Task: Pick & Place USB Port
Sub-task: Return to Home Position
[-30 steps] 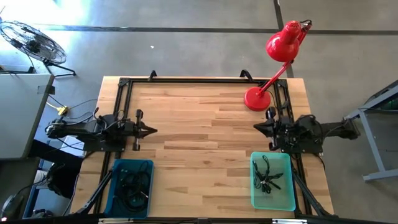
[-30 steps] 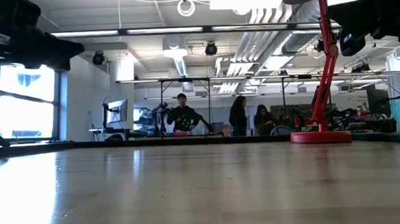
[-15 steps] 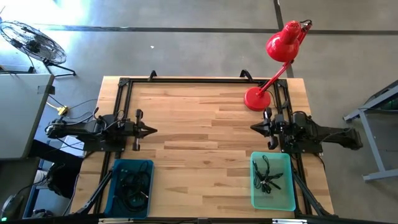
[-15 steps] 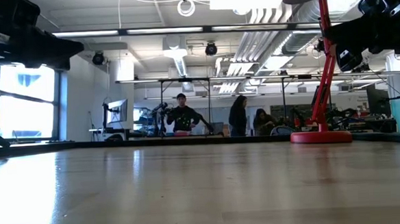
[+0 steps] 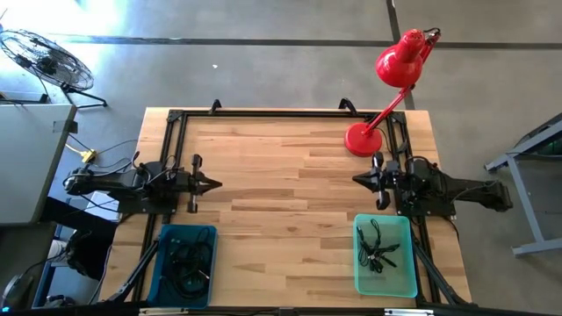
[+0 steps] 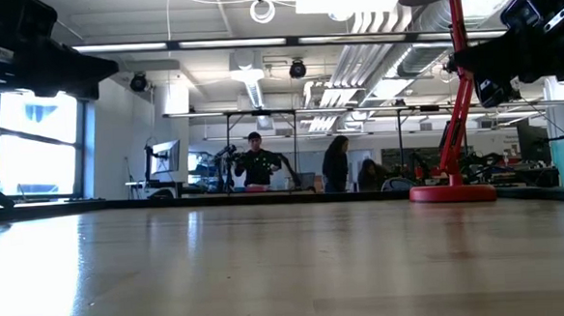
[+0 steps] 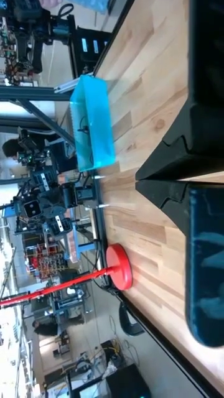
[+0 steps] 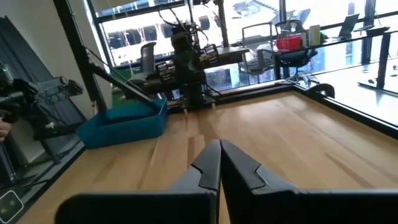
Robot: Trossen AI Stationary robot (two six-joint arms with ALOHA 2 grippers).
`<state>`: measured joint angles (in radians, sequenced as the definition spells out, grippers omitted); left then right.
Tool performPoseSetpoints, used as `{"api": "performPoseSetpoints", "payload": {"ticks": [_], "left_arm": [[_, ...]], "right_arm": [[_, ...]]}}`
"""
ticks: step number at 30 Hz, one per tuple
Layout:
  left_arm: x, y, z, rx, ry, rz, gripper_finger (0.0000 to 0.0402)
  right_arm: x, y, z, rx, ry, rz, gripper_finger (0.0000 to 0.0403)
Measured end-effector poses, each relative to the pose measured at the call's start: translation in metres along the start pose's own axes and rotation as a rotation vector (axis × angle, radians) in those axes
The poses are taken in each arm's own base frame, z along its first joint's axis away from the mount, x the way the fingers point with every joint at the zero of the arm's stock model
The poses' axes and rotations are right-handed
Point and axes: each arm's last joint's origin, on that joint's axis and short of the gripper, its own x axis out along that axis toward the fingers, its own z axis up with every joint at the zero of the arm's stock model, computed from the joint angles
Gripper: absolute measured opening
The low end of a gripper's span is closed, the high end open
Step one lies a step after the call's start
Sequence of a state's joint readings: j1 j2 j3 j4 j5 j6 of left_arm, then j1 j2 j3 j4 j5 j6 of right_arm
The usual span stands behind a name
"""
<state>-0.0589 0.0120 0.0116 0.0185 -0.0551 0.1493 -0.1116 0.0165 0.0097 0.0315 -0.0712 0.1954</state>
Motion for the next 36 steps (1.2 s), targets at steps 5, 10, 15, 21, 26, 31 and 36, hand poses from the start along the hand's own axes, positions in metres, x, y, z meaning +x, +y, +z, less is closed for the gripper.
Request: {"api": "performPoseSetpoints", "payload": {"ticks": [5,10,15,21,26,31,36], "left_arm": [[0.002,-0.0005,-0.0025,0.002,0.032,-0.006,0.0],[0.0041,-0.0011,-0.0055,-0.005,0.068,-0.01,0.0],[0.0042,-0.0016,-0.0054,-0.023,0.066,-0.028,0.0],[0.0041,-0.0017,-0.0055,-0.028,0.066,-0.029,0.0],[0.0041,-0.0016,-0.0055,-0.02,0.066,-0.029,0.0],[0.0041,-0.0016,-0.0055,-0.019,0.067,-0.029,0.0],[0.0041,-0.0016,-0.0055,-0.019,0.067,-0.028,0.0]], "right_arm": [[0.0008,-0.0003,-0.0012,0.003,0.014,-0.004,0.0],[0.0018,-0.0011,-0.0026,0.005,0.03,-0.021,0.0],[0.0018,-0.001,-0.0024,0.008,0.027,-0.02,0.0],[0.0018,-0.0011,-0.0025,-0.014,0.027,-0.021,0.0],[0.0018,-0.0011,-0.0025,-0.015,0.026,-0.021,0.0001],[0.0018,-0.0011,-0.0024,-0.016,0.026,-0.021,0.0],[0.0018,-0.0011,-0.0024,-0.018,0.026,-0.02,0.0]]}}
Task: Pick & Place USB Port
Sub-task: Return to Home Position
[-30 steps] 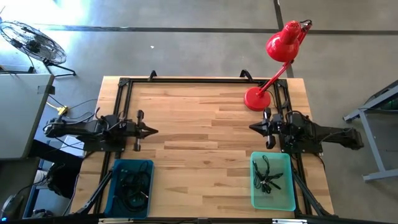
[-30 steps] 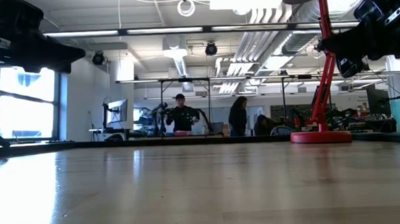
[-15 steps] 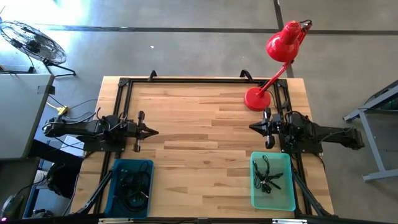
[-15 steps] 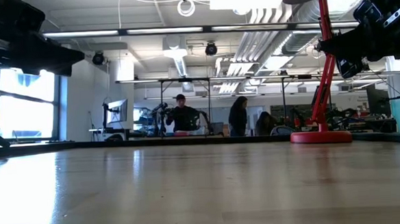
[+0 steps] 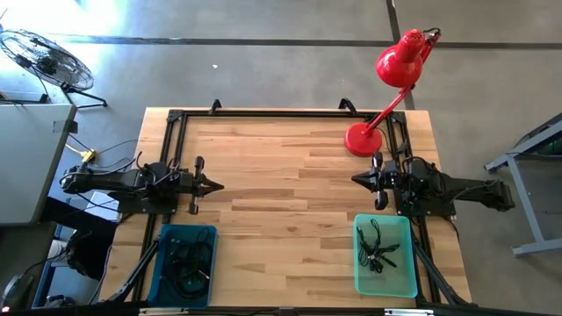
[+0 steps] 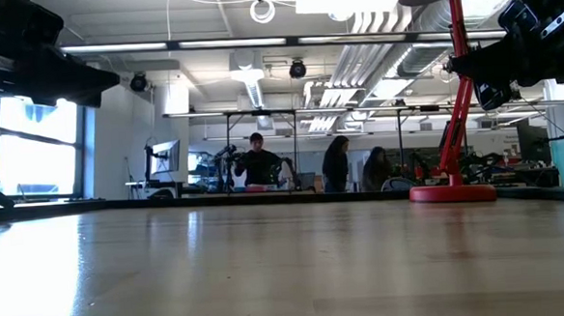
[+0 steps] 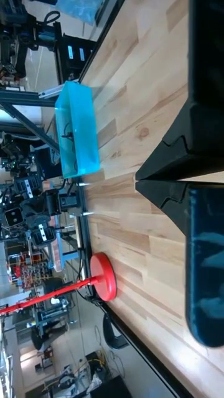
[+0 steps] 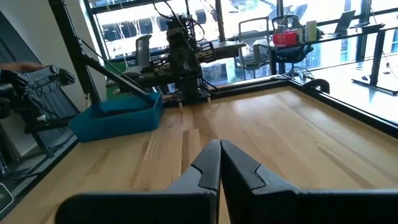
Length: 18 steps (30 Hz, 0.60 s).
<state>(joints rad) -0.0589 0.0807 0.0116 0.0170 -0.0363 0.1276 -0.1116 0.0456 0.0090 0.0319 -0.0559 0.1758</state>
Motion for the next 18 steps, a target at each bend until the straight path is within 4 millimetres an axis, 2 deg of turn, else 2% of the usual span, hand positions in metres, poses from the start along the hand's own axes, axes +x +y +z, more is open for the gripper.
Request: {"api": "performPoseSetpoints", "payload": {"ticks": [10,18], "left_arm": [[-0.005,0.001,0.008,-0.001,-0.096,0.012,0.0],[-0.006,0.001,0.009,-0.001,-0.083,0.012,0.0]], "right_arm": [[0.0,0.0,0.0,0.0,-0.001,0.001,0.0],[0.0,0.0,0.0,0.0,-0.001,0.001,0.0001]]}}
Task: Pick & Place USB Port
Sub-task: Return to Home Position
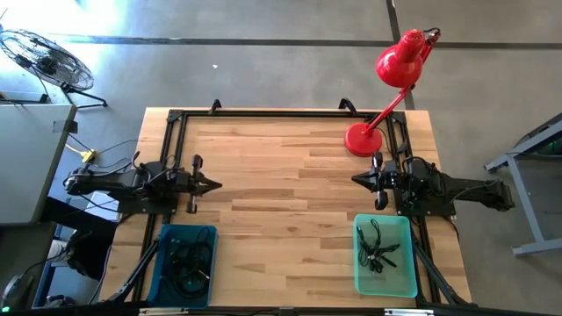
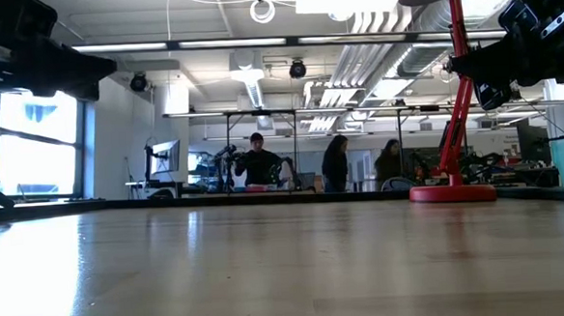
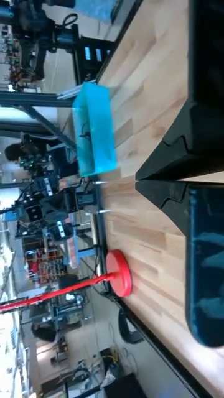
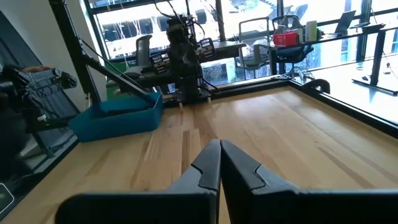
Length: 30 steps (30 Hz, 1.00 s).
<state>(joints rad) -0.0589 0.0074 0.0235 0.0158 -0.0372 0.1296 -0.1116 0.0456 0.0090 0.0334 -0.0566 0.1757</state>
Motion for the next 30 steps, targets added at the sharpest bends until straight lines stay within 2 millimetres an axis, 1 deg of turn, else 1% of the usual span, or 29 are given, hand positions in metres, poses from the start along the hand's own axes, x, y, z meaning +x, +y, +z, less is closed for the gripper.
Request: {"api": "performPoseSetpoints", "payload": {"ticks": [7,9,11,12,15,19,30], "left_arm": [[0.001,-0.001,-0.004,-0.002,0.014,-0.015,0.0],[0.0,0.004,-0.001,-0.001,-0.023,0.025,0.0],[0.0,0.011,0.009,0.007,-0.119,0.101,0.0],[0.0,0.012,0.012,0.01,-0.137,0.109,0.0],[0.0,0.015,0.011,0.016,-0.101,0.126,0.0],[-0.001,0.017,0.018,0.017,-0.122,0.152,0.0],[0.0,0.017,0.012,0.014,-0.064,0.147,0.0]], "right_arm": [[0.0,0.0,0.0,0.0,0.0,0.0,0.0001],[0.0,0.0,0.0,0.0,0.0,0.0,0.0],[0.0,0.0,0.0,0.0,0.0,0.0,0.0001],[0.0,0.0,0.0,0.0,0.0,0.0,0.0001],[0.0,0.0,0.0,0.0,0.0,0.0,0.0],[0.0,0.0,0.0,0.0,-0.001,0.0,0.0],[0.0,0.0,0.0,0.0,-0.001,0.0,0.0001]]}}
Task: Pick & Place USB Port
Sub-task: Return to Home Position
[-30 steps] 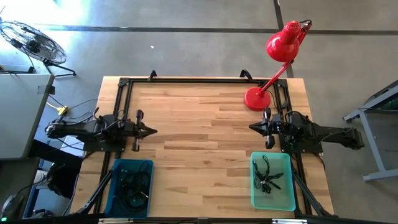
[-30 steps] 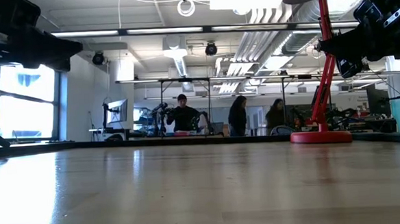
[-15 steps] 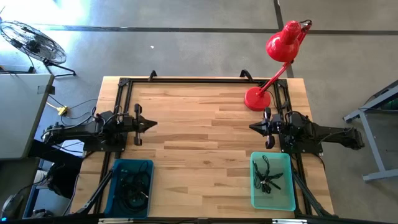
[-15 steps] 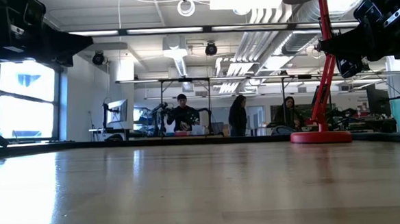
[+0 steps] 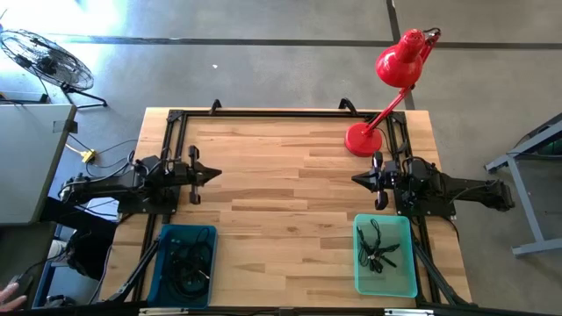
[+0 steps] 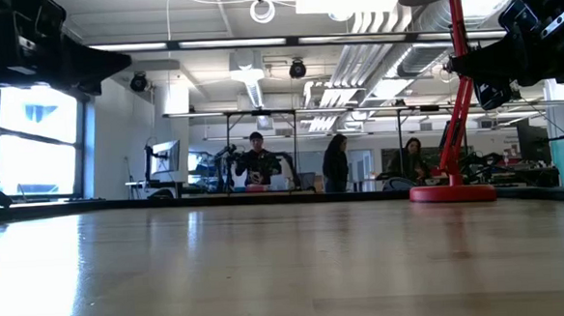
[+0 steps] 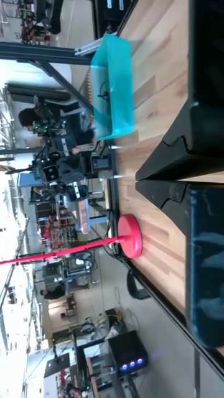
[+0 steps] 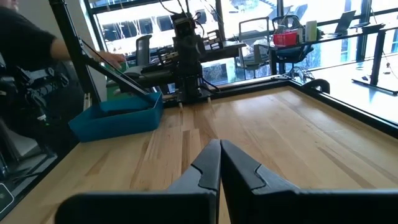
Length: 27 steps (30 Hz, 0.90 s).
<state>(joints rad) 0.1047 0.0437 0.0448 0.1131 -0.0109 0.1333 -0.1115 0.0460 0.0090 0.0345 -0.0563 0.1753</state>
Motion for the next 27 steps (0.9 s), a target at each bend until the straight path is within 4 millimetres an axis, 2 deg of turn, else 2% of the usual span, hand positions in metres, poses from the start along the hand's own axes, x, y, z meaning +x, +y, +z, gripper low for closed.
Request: {"api": "performPoseSetpoints", "payload": {"ticks": [27], "left_arm": [[-0.0001,0.0,0.0001,0.0,0.008,-0.001,0.0]], "right_arm": [[0.0,0.0,-0.0001,0.0,0.001,0.0,0.0002]]}}
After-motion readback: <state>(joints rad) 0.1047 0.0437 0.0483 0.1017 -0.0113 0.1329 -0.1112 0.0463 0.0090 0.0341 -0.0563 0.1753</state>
